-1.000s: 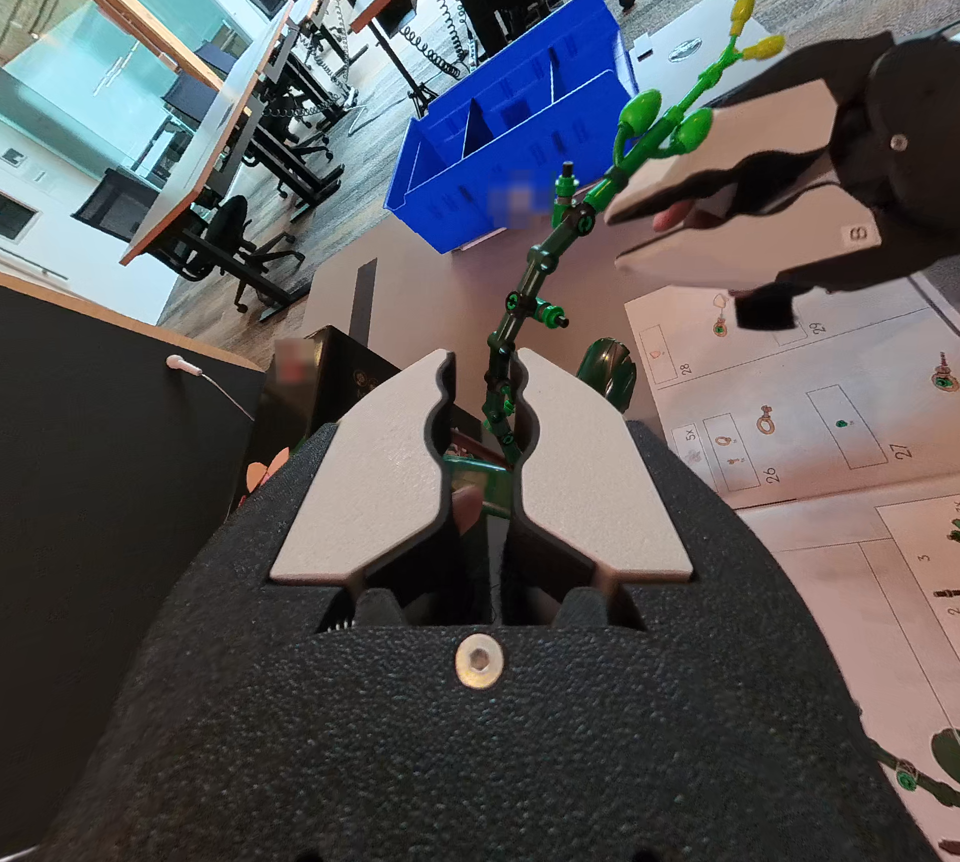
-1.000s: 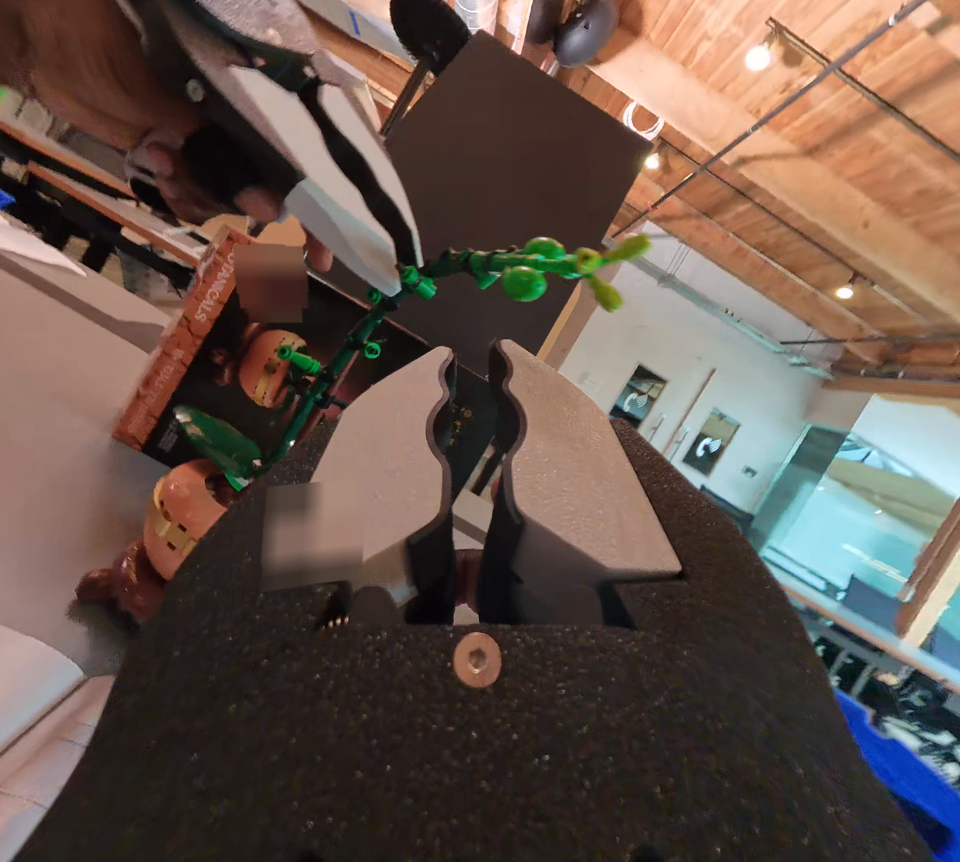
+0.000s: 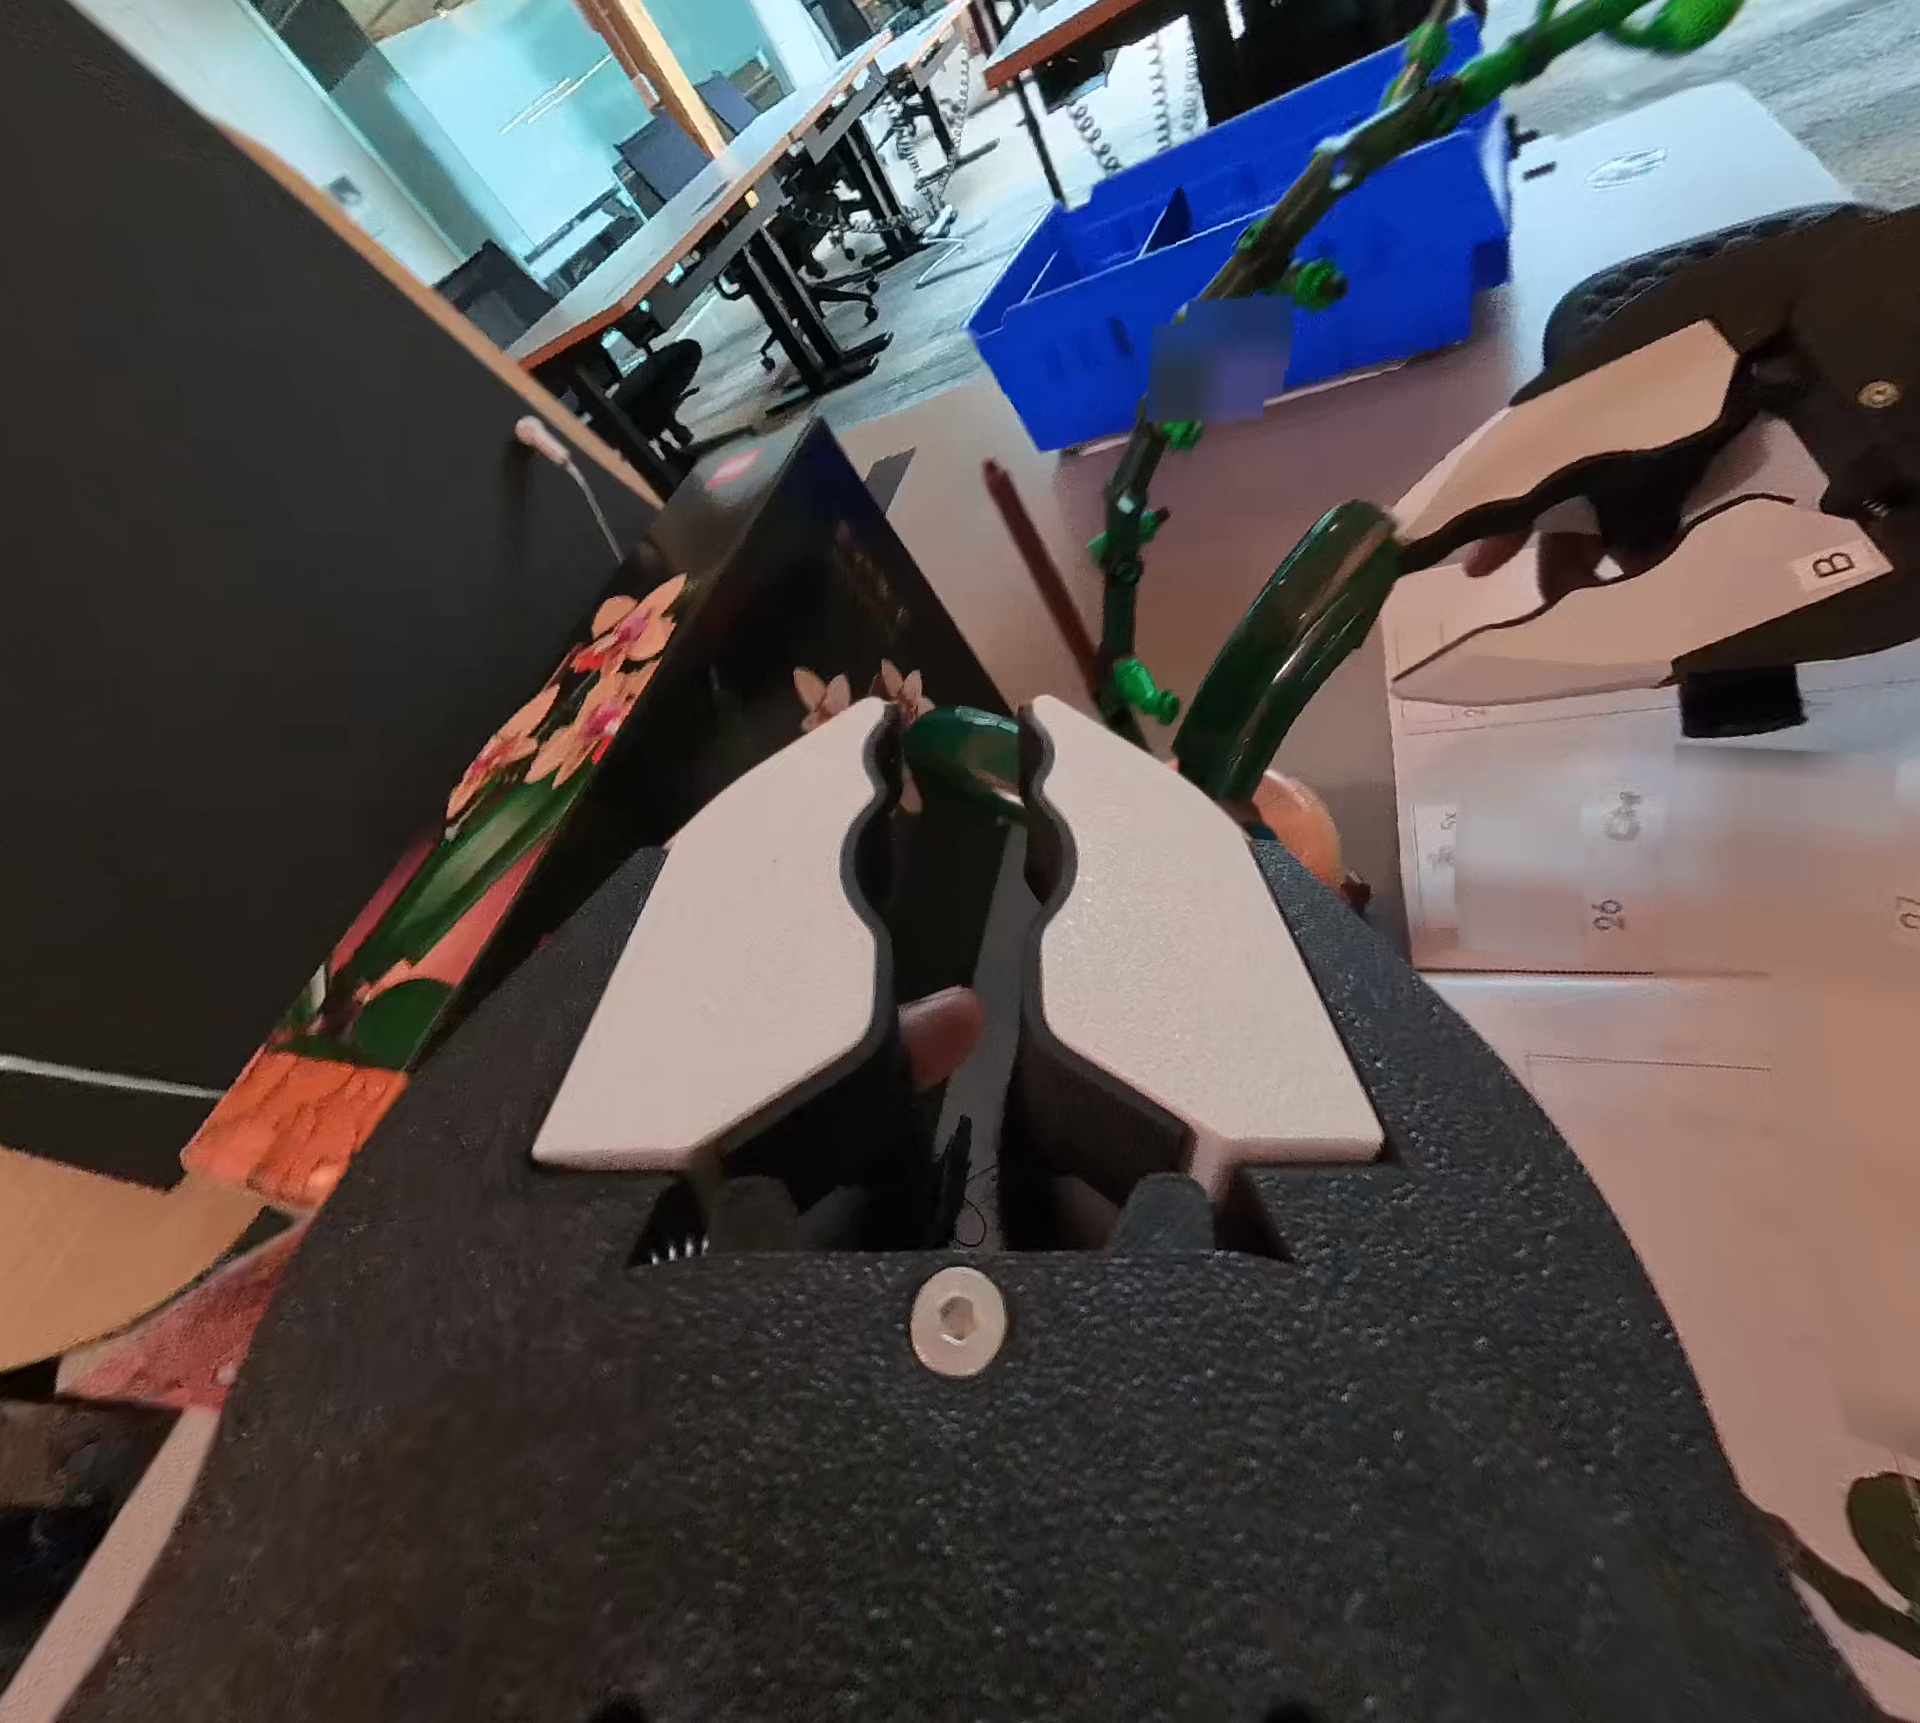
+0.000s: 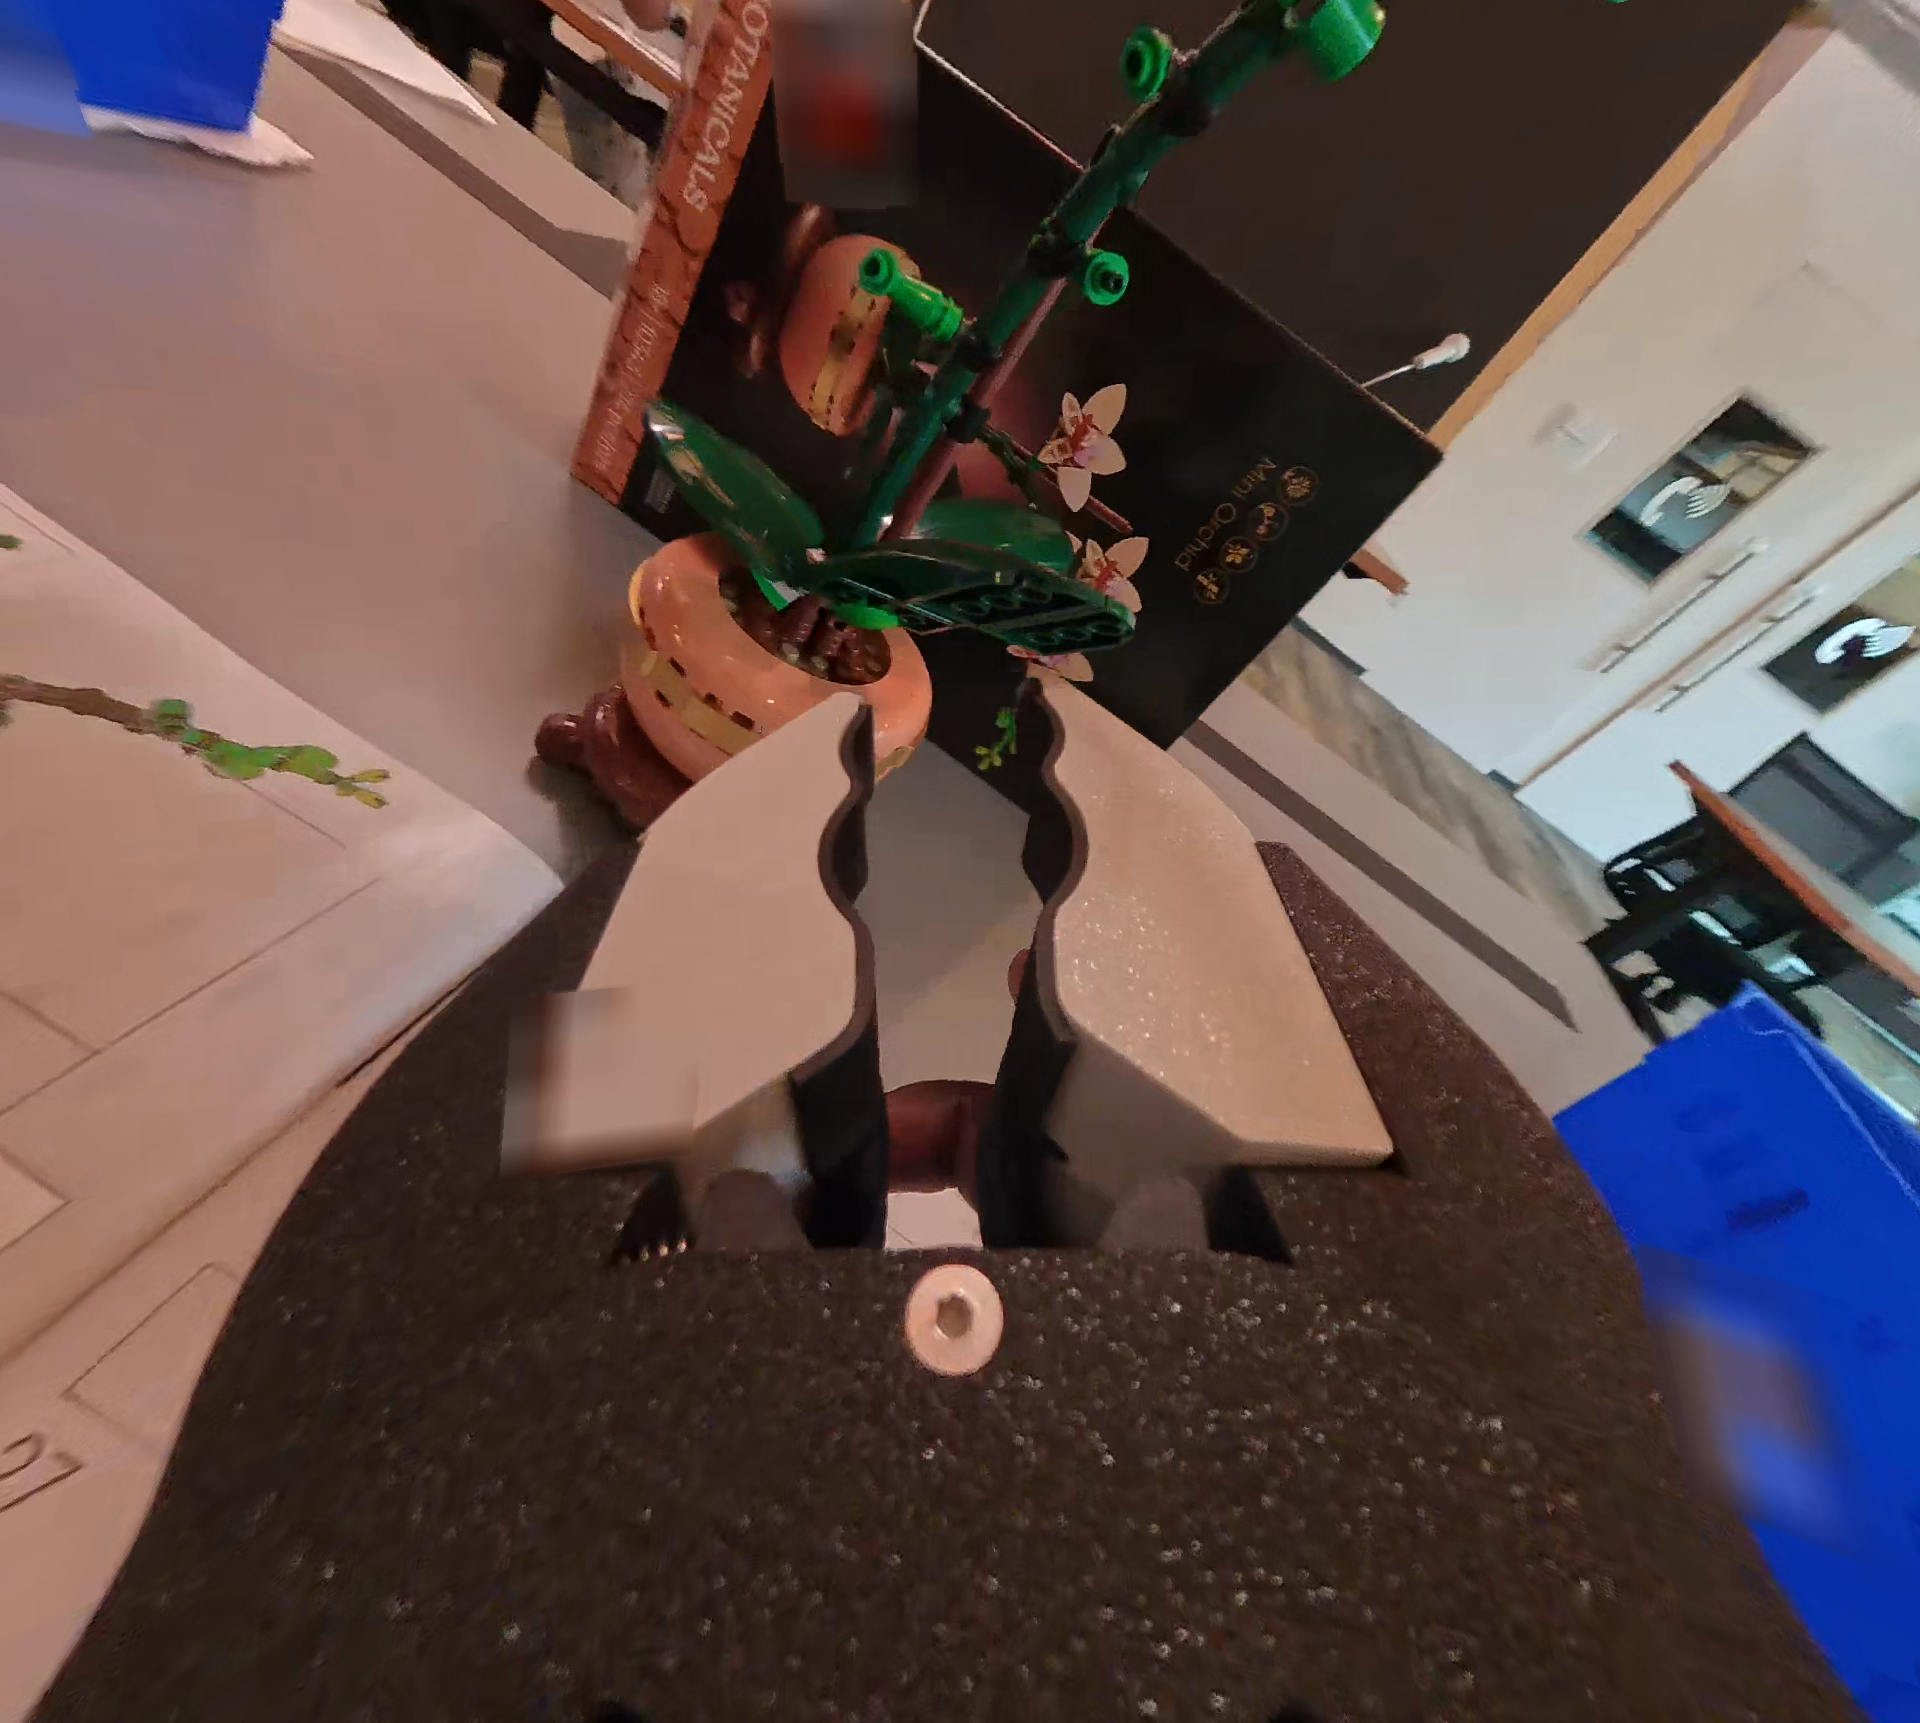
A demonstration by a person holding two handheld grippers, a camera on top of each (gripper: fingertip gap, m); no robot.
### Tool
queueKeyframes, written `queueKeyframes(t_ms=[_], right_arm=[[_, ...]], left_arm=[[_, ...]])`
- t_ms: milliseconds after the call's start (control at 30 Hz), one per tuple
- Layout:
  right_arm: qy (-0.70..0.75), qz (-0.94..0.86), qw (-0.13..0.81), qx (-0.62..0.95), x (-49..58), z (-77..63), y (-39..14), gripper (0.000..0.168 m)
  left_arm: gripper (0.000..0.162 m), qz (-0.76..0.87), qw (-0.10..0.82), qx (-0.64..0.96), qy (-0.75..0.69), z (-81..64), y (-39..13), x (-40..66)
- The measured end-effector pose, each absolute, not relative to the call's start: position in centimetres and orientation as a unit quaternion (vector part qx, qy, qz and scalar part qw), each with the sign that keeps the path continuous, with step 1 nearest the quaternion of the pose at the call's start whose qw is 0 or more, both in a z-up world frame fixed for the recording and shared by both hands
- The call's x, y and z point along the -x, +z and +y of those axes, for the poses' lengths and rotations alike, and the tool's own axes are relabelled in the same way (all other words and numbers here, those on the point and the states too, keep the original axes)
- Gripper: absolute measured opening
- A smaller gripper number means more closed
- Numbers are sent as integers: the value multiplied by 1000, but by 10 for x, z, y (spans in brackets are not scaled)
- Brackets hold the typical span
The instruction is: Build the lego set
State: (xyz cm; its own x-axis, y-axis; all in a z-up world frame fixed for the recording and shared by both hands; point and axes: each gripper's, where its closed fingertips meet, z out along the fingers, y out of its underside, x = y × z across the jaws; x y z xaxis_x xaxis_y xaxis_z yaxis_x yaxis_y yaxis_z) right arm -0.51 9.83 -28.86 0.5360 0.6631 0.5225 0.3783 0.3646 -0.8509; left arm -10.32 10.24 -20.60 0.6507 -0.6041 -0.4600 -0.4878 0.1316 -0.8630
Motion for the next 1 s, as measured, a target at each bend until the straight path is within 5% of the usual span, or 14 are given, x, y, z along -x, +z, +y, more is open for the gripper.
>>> queueKeyframes(t_ms=[1000], right_arm=[[126, -477, 672, 552, -14, 119, -285, 28]], left_arm=[[22, 412, 665, 623, -18, 97, -197, 96]])
